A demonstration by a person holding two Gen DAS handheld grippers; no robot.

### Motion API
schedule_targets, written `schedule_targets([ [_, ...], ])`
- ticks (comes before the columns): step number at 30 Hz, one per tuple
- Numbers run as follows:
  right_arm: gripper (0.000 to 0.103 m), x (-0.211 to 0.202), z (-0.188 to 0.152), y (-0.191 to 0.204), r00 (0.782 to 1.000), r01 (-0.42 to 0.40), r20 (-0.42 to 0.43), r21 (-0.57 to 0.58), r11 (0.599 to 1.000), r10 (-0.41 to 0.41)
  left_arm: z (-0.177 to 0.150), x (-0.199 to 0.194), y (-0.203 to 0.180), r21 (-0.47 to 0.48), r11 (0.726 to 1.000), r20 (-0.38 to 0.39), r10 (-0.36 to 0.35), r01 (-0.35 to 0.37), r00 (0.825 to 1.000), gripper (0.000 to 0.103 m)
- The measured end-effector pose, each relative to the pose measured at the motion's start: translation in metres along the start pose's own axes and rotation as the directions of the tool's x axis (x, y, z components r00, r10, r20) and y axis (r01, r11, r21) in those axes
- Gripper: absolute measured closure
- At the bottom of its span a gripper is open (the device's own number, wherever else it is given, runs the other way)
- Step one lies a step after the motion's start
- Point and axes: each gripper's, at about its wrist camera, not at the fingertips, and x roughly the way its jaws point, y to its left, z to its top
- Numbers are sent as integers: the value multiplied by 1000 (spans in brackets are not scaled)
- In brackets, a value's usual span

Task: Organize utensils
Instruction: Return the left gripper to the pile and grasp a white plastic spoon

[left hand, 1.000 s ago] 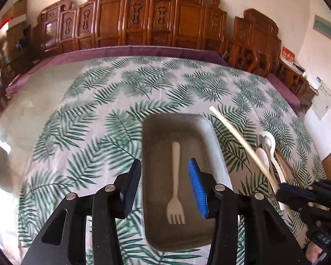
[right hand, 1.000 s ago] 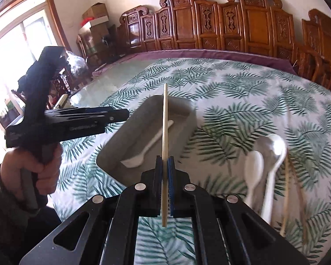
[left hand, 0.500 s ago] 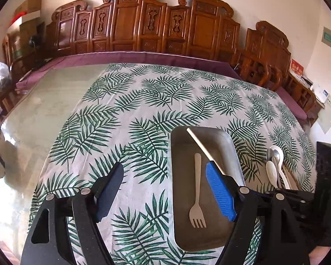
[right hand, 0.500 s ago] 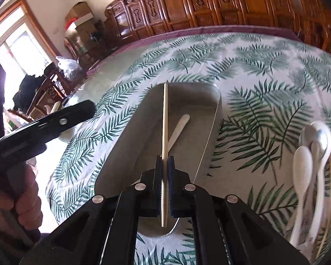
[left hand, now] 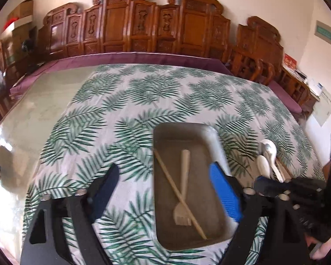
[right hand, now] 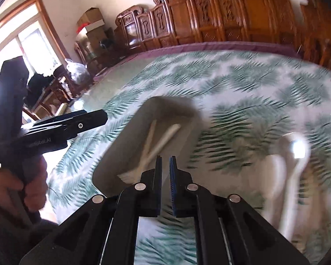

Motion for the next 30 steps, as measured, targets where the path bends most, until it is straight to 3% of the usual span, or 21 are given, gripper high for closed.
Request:
schedule_targets([
  [5,92,-49,-12,-33,992,124,34,-56,991,-122,-3,2,-36,24,999,-3,-36,36,999,14],
  [7,80,-65,-20,-49,985,170,50,-59,984,-168,-4,0,-53,48,997,1,-53,52,999,14],
  [15,73,-90,-49,-107,952,300,62,-17,954,-298,-13,-1,-111,132,986,-11,-104,105,995,14],
  [21,70,-77,-67,-132,953,302,24,31,953,-303,-25,10,-141,162,977,-48,-136,142,990,14],
  [26,70,-65,-71,-142,953,302,0,35,953,-303,-44,34,-169,230,966,-100,-92,113,991,14],
  [30,70,-63,-68,-145,951,308,-5,30,951,-308,-56,50,-182,243,960,-150,-101,136,983,14],
])
